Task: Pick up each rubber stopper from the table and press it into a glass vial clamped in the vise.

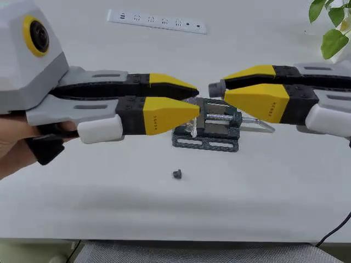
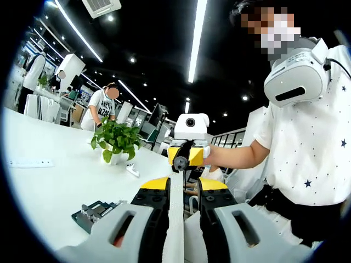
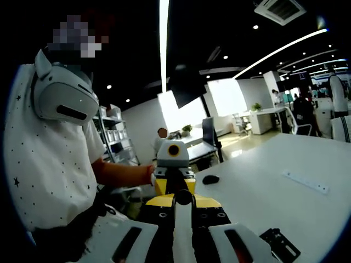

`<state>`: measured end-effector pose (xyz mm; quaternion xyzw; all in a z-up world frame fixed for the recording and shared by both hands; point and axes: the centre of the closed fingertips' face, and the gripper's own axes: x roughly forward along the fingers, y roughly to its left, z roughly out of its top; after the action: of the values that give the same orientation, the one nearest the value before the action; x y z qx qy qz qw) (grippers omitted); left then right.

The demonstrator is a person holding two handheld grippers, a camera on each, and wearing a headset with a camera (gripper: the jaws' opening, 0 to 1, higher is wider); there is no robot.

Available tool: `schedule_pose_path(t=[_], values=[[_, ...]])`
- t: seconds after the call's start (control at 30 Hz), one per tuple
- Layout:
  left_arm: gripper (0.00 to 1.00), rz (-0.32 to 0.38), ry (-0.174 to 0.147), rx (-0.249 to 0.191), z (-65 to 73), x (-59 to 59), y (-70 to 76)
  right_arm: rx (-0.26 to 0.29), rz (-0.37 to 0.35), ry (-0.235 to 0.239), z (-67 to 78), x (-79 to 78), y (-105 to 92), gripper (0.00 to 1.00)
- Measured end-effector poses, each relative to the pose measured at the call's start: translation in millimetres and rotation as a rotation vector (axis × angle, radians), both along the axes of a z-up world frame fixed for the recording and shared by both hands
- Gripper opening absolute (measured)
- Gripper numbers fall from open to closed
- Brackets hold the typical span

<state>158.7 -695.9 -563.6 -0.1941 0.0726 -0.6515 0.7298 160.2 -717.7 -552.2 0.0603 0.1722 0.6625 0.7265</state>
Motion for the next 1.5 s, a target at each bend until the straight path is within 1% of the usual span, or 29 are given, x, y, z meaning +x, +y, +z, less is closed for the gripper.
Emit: schedule_pose_path(t=[0.1,0.13,0.2,0.23,0.27,0.3,0.33,0.37,0.4,0.43,0.5,0.53,0.57,0.63,0.67,0.73,0.77,0.83,0.9,0.93,1.0,1.03,1.07,1.13,1.2,1.27,1.33,1.4,1.5], values=[[0.24,0.044,-0.011,0.037,-9.7,5.9,4.4,-0.044,-0.025,0.011,-8.5,10.7,-3.0,0.06],[0.25,0.068,-0.021,0.067,-15.7,9.7,6.5,-0.080,-0.046,0.011,-14.9,17.4,-5.4,0.06],[0.30,0.102,-0.043,0.115,-24.4,14.8,9.3,-0.118,-0.054,0.007,-22.1,23.9,-7.0,0.06],[0.32,0.117,-0.054,0.145,-30.1,16.6,10.8,-0.153,-0.069,0.008,-28.2,30.1,-9.0,0.06],[0.35,0.127,-0.053,0.147,-31.6,18.0,11.3,-0.179,-0.081,0.011,-32.6,34.6,-10.3,0.06],[0.37,0.144,-0.059,0.167,-35.9,20.6,13.1,-0.202,-0.086,0.008,-36.5,38.6,-11.2,0.06],[0.39,0.156,-0.074,0.199,-42.0,22.4,15.1,-0.228,-0.090,0.006,-41.8,43.9,-12.3,0.06],[0.42,0.159,-0.075,0.209,-44.4,22.8,15.5,-0.252,-0.101,0.009,-46.0,48.2,-13.7,0.06],[0.43,0.170,-0.082,0.236,-50.0,24.5,17.4,-0.279,-0.099,0.005,-51.2,52.5,-14.2,0.06],[0.45,0.180,-0.096,0.266,-55.1,26.1,19.3,-0.291,-0.103,0.009,-53.6,56.5,-14.3,0.06],[0.54,0.192,-0.093,0.288,-61.8,27.5,20.4,-0.325,-0.114,0.020,-59.4,66.1,-15.0,0.06],[0.57,0.205,-0.102,0.321,-68.1,29.8,22.9,-0.348,-0.111,0.015,-63.4,68.2,-15.1,0.06],[0.62,0.214,-0.125,0.358,-75.1,31.6,24.8,-0.396,-0.113,0.000,-70.3,72.7,-16.4,0.06],[0.67,0.217,-0.129,0.389,-82.4,30.4,23.5,-0.432,-0.098,-0.008,-76.9,75.7,-14.0,0.06],[0.69,0.216,-0.134,0.418,-89.0,29.8,24.0,-0.461,-0.098,-0.012,-82.1,79.9,-13.0,0.06],[0.72,0.217,-0.165,0.478,-101.9,29.7,25.7,-0.506,-0.084,-0.020,-90.0,84.2,-10.0,0.06],[0.76,0.213,-0.163,0.487,-105.7,28.6,24.8,-0.519,-0.084,-0.019,-93.4,86.5,-8.4,0.06],[0.81,0.208,-0.185,0.542,-119.0,28.3,26.8,-0.585,-0.065,-0.036,-105.7,91.9,-8.4,0.06],[0.84,0.203,-0.189,0.565,-129.5,26.8,26.2,-0.657,-0.047,-0.060,-117.7,97.6,-8.8,0.06],[0.86,0.198,-0.192,0.585,-135.1,26.0,27.1,-0.678,-0.036,-0.069,-121.5,98.6,-8.0,0.06],[0.90,0.198,-0.208,0.600,-142.6,25.1,26.6,-0.738,-0.019,-0.079,-133.1,104.3,-9.2,0.06],[0.93,0.194,-0.211,0.608,-146.5,24.4,26.7,-0.762,-0.006,-0.094,-137.5,106.1,-9.3,0.06],[0.95,0.191,-0.209,0.629,-153.2,24.3,28.1,-0.793,0.015,-0.109,-143.2,105.4,-9.0,0.06],[0.97,0.188,-0.219,0.645,-161.5,24.0,29.3,-0.838,0.031,-0.119,-154.6,109.6,-9.6,0.06],[0.99,0.183,-0.217,0.664,-168.0,24.2,31.4,-0.863,0.042,-0.128,-162.6,112.9,-9.4,0.06],[0.99,0.182,-0.225,0.664,-171.3,23.5,32.2,-0.883,0.064,-0.124,-171.0,114.3,-8.1,0.06],[0.99,0.183,-0.211,0.654,-173.0,24.1,32.5,-0.917,0.076,-0.133,-179.7,116.3,-9.4,0.06],[0.99,0.189,-0.211,0.644,-171.9,24.8,31.3,-0.950,0.094,-0.145,-187.6,116.6,-10.9,0.06],[0.99,0.193,-0.208,0.642,-173.2,25.0,30.3,-0.974,0.107,-0.149,-196.1,116.0,-11.0,0.06]])
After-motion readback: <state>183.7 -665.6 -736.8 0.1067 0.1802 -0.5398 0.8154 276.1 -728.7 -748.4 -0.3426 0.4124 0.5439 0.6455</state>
